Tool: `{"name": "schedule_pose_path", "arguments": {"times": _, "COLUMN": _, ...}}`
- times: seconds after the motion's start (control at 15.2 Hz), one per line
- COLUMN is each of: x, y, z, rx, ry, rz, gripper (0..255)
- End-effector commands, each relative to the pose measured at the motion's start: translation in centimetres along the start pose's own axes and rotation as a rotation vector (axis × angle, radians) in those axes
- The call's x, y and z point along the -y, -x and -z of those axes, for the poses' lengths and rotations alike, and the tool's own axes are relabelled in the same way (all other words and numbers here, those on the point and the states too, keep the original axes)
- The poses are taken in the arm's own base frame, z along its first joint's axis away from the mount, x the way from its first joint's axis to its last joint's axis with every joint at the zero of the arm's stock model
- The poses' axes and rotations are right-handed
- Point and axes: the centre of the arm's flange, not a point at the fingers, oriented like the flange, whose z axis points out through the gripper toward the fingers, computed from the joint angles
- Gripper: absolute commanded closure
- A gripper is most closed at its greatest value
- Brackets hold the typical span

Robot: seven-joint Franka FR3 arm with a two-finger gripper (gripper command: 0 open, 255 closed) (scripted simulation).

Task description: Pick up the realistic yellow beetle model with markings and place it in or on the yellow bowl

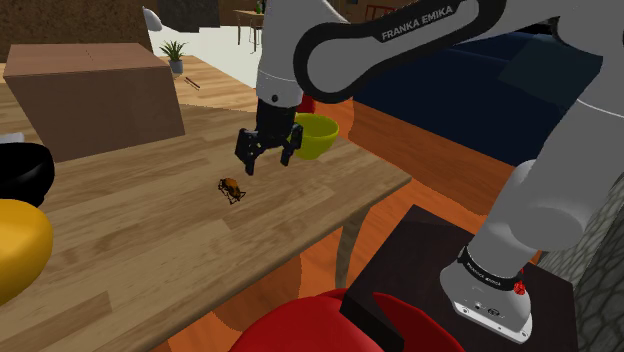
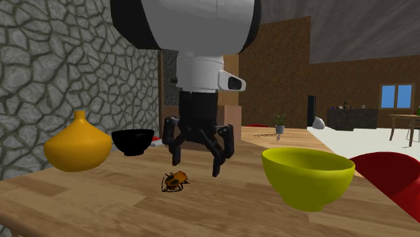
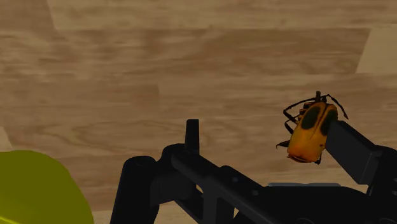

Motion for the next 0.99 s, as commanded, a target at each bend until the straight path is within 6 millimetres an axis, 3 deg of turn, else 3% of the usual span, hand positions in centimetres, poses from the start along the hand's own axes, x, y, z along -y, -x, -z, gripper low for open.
{"name": "schedule_pose_path", "arguments": {"times": 0.0, "x": 2.3, "y": -1.1, "z": -0.9, "rx": -0.01, "ry": -0.008, "rz": -0.01, "gripper": 0}}
{"name": "schedule_pose_path", "arguments": {"times": 0.26, "x": 6.5, "y": -3.1, "z": -2.8, "rx": -0.03, "ry": -0.021, "rz": -0.025, "gripper": 0}}
{"name": "schedule_pose_path", "arguments": {"times": 0.79, "x": 6.8, "y": -3.3, "z": -6.8, "rx": -0.031, "ry": -0.021, "rz": -0.026, "gripper": 0}}
{"name": "schedule_pose_path", "arguments": {"times": 0.92, "x": 6.8, "y": -3.3, "z": -6.8, "rx": -0.031, "ry": -0.021, "rz": -0.026, "gripper": 0}}
